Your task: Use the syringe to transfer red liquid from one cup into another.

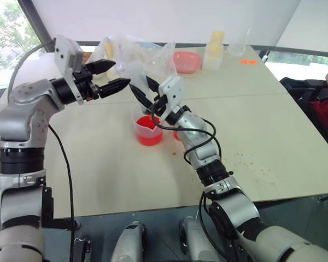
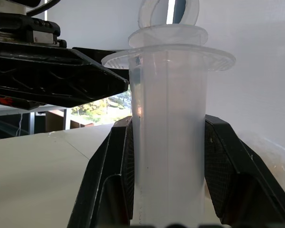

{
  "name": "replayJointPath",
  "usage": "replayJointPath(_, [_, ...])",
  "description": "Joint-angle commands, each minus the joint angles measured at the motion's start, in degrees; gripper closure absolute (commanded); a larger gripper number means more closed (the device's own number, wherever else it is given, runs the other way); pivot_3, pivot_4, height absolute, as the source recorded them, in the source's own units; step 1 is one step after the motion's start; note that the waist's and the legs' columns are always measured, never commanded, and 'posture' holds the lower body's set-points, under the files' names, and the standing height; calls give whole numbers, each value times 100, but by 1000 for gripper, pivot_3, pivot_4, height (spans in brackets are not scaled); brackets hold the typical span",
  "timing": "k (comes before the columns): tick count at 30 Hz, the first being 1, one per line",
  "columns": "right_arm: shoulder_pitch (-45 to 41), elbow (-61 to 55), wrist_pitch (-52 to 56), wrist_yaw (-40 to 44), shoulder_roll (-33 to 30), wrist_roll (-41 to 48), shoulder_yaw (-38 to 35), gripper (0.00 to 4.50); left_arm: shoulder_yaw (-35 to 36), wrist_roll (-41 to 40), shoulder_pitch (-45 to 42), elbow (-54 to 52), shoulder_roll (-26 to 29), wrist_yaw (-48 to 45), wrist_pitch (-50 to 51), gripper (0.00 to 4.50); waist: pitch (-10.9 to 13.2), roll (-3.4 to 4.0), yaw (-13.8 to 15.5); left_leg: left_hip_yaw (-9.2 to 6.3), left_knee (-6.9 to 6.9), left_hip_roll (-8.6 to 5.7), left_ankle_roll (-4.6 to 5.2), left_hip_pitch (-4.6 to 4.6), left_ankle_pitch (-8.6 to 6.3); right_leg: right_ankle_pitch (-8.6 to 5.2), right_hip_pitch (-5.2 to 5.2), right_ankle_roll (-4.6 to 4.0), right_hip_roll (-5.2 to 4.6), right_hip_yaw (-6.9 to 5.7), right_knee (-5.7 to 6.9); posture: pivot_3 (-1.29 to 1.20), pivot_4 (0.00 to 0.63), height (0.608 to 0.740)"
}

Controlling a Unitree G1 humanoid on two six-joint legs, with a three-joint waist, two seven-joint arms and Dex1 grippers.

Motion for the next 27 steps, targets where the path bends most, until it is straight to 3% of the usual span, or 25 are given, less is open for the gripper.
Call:
replayJointPath(1, [-46, 86, -20, 53, 42, -129, 116, 3113, 260, -313, -52, -352, 471, -510, 201, 601, 1, 0, -30, 0, 0, 1, 0, 0, 0, 0, -1, 0, 1, 0, 0, 0, 150, 740])
replayJointPath(6, [-29, 90, 11, 62, 59, -116, 92, 3113, 387, -372, 203, -516, 727, -592, 288, 601, 1, 0, -48, -2, -3, 2, 0, 1, 0, 0, -2, -1, 1, 1, 1, 0, 150, 740])
replayJointPath(27, [136, -190, 67, 14, 125, -153, 182, 3113, -395, 1129, -759, 1043, -170, -53, -1537, 601, 0, -1, 4, 1, 0, 0, -1, 0, 1, 0, 0, 0, 1, 0, 2, 0, 150, 740])
